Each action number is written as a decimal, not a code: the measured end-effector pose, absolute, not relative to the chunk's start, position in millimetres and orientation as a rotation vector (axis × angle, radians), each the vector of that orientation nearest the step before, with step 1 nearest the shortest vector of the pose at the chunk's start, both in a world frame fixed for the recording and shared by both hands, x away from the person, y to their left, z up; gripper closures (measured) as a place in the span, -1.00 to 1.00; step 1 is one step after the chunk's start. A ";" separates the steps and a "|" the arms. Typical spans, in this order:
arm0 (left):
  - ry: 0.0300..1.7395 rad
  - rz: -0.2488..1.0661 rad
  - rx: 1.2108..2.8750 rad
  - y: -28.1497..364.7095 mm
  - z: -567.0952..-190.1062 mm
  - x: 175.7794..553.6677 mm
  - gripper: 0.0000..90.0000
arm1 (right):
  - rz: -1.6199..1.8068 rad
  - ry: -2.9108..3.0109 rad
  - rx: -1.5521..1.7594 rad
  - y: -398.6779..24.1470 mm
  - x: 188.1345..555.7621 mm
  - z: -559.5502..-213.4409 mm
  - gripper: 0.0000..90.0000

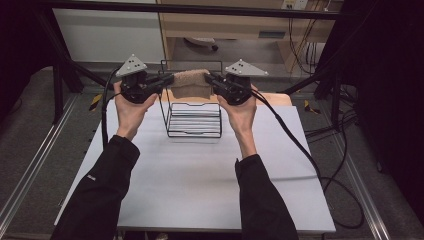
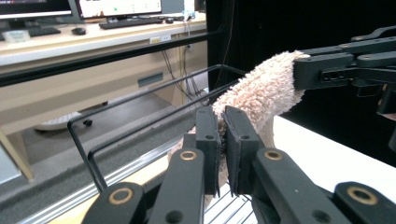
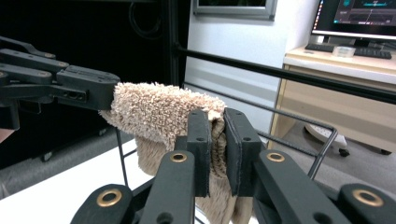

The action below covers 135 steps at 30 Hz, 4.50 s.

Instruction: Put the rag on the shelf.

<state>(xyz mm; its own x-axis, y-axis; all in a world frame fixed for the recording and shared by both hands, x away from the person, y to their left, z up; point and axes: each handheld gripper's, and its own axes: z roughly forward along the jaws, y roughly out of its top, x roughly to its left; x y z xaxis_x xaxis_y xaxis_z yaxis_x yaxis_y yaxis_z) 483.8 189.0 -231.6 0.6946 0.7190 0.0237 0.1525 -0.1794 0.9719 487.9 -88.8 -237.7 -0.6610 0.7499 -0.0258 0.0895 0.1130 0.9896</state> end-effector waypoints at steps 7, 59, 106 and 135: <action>0.721 0.586 1.734 187.5 -235.2 478.6 0.80 | 1.580 1.892 0.815 -90.8 483.5 -241.8 0.80; 0.760 0.526 1.857 174.4 -257.0 481.8 0.93 | 1.477 2.068 0.902 -96.1 478.4 -265.2 1.00; 0.888 0.517 1.917 228.3 -307.9 413.5 -0.79 | 1.490 2.047 1.009 -161.9 422.0 -273.8 -0.78; 0.966 0.444 1.952 265.7 -407.0 368.7 -0.82 | 1.411 2.208 1.112 -222.4 378.8 -386.4 -0.99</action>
